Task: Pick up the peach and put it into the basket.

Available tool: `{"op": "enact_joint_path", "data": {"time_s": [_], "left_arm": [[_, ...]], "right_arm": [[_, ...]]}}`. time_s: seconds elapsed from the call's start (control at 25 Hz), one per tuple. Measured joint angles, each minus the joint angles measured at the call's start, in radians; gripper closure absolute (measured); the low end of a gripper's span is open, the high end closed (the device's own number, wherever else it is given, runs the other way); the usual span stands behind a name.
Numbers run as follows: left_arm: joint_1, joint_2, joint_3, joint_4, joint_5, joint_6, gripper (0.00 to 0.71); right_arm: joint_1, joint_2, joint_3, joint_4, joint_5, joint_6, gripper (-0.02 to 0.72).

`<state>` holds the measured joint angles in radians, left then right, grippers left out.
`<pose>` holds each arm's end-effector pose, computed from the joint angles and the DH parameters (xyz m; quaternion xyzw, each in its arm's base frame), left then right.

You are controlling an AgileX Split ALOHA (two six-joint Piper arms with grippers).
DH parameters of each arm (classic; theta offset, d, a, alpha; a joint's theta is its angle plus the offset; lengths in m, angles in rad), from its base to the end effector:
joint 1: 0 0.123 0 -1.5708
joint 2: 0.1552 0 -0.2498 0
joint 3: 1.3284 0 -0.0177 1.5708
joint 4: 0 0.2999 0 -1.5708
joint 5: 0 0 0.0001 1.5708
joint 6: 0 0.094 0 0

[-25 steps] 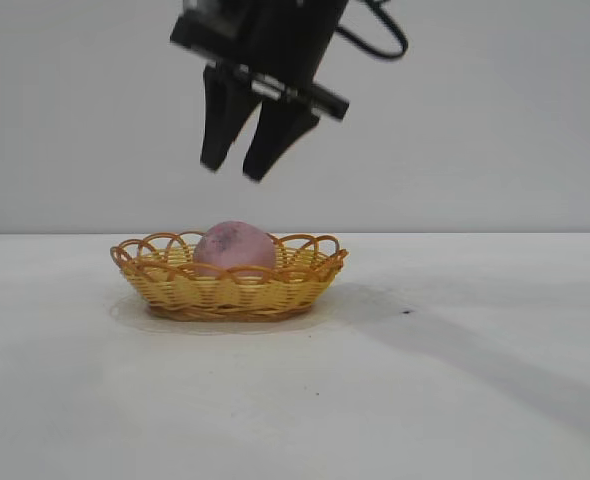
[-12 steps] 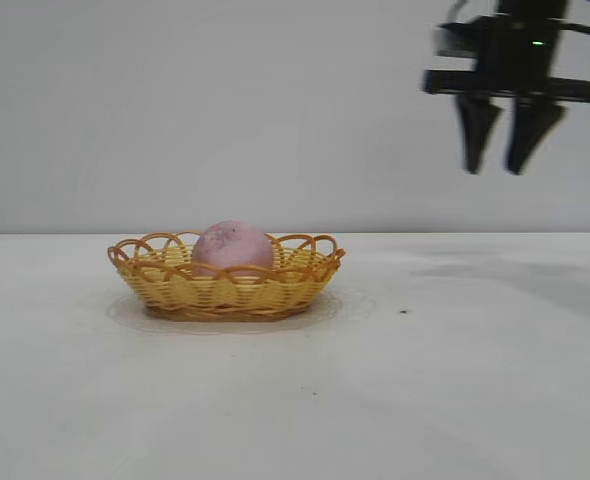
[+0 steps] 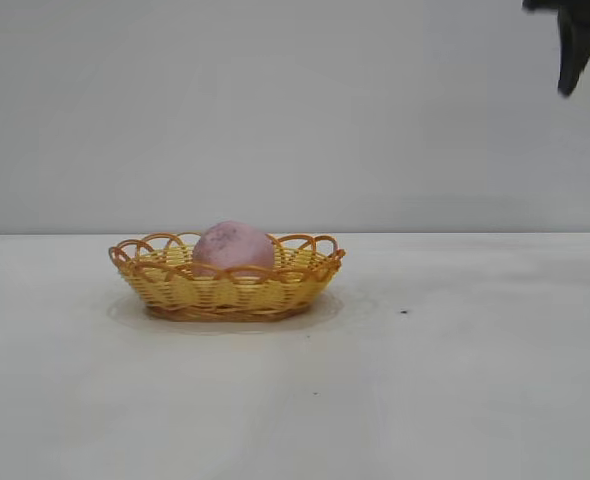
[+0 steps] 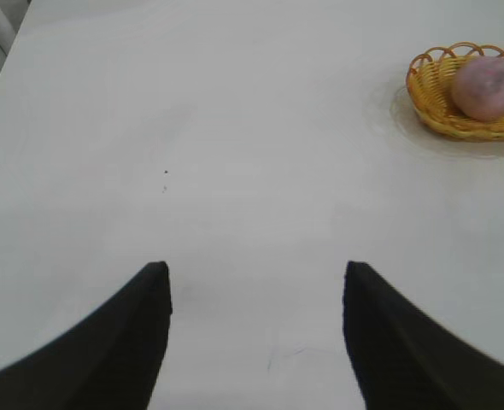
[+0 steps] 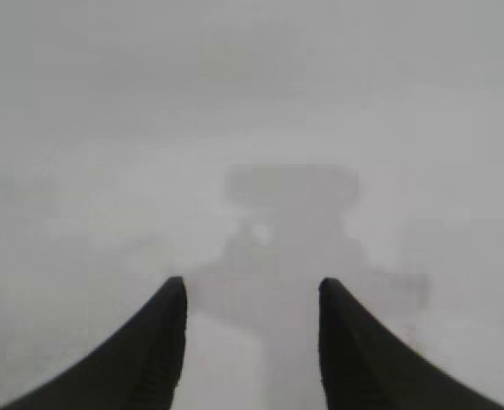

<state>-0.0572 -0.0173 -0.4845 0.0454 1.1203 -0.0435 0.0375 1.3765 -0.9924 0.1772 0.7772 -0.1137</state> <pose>0.0731 -0.0003 0.2910 0.0044 0.8677 -0.0024 0.4970 0.3265 0.0239 0.2201 -0.0272 0.9662 0.0663 0.2475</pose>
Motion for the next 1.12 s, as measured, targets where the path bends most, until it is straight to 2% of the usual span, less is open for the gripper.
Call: {"op": "enact_joint_path", "data": {"time_s": [0.28,0.56,0.84,1.12], "left_arm": [[0.000,0.000,0.000,0.000,0.000,0.000,0.322],[0.000,0.000,0.000,0.000,0.000,0.000,0.322],[0.000,0.000,0.000,0.000,0.000,0.000,0.322],[0.000,-0.002,0.000,0.000,0.000,0.000,0.322]], "right_arm": [[0.000,-0.356,0.201,-0.002,0.161,0.008,0.398],[0.000,-0.663,0.348,-0.040,0.302,0.027,0.398],[0.000,-0.901,0.492,-0.072,0.333,0.050,0.398],[0.000,-1.110,0.503,-0.082,0.344,0.053,0.398]]}}
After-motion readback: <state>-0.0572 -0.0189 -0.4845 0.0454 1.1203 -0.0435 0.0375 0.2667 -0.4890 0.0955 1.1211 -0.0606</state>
